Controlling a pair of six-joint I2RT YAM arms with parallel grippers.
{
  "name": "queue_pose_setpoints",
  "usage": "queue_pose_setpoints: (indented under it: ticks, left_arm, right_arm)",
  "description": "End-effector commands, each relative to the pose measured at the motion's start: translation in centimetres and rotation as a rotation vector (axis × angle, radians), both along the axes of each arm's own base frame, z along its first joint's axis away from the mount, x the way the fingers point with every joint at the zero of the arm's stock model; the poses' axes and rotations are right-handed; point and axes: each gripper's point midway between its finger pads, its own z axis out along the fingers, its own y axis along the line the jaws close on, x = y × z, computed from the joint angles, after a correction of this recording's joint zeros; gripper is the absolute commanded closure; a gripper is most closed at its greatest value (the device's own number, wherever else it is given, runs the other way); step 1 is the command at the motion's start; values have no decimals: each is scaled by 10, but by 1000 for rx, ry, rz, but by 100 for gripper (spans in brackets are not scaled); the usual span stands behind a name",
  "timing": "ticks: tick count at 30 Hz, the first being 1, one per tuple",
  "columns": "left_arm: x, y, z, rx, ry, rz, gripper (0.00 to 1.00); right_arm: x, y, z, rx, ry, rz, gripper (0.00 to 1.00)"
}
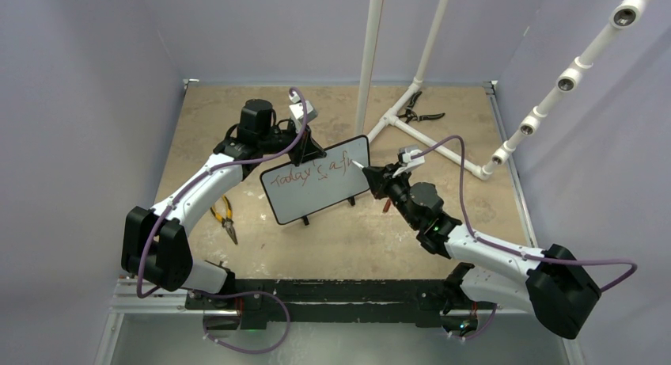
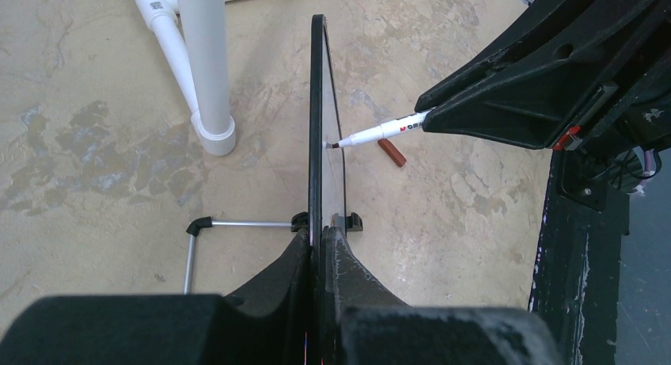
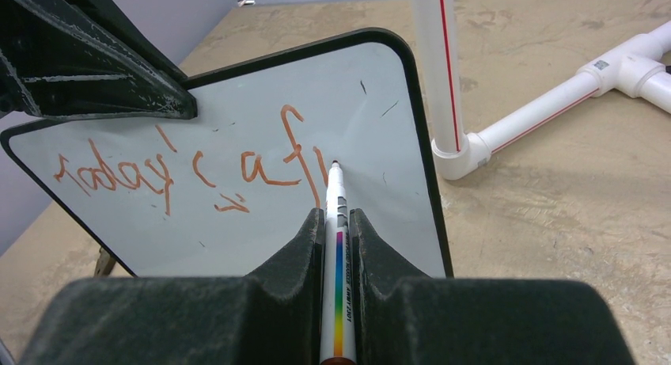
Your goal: Write a sentence on the whiteboard
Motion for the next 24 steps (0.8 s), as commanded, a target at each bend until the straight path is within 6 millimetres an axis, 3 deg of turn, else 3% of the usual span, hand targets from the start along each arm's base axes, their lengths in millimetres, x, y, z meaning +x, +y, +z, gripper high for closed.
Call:
queue_pose_setpoints:
  ticks: [1,13,24]
  left_arm:
    - [-12,-3,2,-9,-7,-46,100]
    - [-12,-3,2,-9,-8,-46,100]
    - [-12,-3,2,-10,-5,-45,100]
  right_arm:
    - [7,-1,26,59,-50,-31,100]
    - [5,-11,23,67,-41,-66,100]
    - [5,-9,18,51,-30,-55,100]
